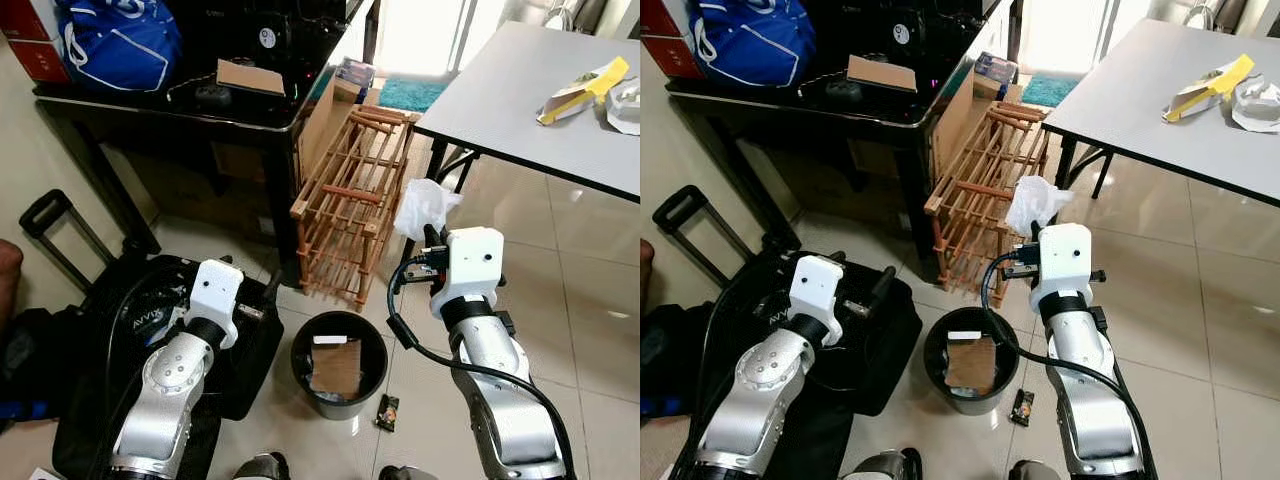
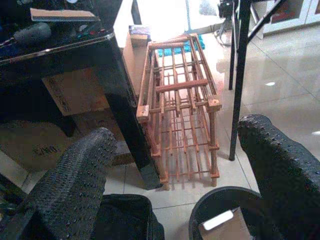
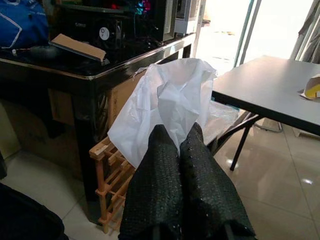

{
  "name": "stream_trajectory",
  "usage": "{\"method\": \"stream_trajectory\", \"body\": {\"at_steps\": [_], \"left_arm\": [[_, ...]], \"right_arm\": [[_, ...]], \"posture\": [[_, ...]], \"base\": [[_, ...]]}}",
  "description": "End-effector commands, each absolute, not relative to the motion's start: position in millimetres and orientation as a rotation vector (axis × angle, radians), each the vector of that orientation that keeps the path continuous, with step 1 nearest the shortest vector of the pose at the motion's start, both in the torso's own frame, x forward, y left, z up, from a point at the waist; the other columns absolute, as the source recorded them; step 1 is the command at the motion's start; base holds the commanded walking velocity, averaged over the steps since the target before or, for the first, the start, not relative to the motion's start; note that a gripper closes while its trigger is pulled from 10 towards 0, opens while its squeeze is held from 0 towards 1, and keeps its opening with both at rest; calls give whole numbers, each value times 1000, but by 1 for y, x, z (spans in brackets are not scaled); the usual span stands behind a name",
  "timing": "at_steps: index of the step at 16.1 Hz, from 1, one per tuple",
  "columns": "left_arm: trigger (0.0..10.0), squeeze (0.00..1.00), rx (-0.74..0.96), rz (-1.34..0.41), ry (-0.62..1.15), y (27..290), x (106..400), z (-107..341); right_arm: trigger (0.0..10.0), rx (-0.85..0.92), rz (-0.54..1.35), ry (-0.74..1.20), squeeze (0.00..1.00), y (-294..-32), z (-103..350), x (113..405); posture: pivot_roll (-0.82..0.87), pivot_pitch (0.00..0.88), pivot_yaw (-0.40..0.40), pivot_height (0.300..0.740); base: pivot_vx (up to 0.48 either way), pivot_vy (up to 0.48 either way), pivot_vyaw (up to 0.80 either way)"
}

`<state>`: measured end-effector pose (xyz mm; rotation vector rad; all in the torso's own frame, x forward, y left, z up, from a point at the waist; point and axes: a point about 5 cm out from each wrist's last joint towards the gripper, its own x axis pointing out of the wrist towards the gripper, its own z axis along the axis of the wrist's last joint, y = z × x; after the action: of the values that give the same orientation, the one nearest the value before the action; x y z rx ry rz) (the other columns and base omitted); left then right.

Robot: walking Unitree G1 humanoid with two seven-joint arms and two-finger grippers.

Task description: Picking trash to rubbish bin

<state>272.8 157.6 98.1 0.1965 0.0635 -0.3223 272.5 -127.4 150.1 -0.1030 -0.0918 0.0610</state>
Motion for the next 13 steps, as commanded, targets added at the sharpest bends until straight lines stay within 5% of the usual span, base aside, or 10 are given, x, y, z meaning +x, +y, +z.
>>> {"method": "stream_trajectory", "body": {"at_steps": [1,13], "left_arm": [[10000,0,202,-340,82,159,273,98],[10000,0,141,-427,191,153,245,90]], "right_arm": [[10000,-100,42,-111,0,-129,153,275],[10000,-70,48,0,0,-126,126,273]], "posture": [[18,148,53,740],[42,287,52,740]], "base": [[0,0,0],[0,0,0]]}}
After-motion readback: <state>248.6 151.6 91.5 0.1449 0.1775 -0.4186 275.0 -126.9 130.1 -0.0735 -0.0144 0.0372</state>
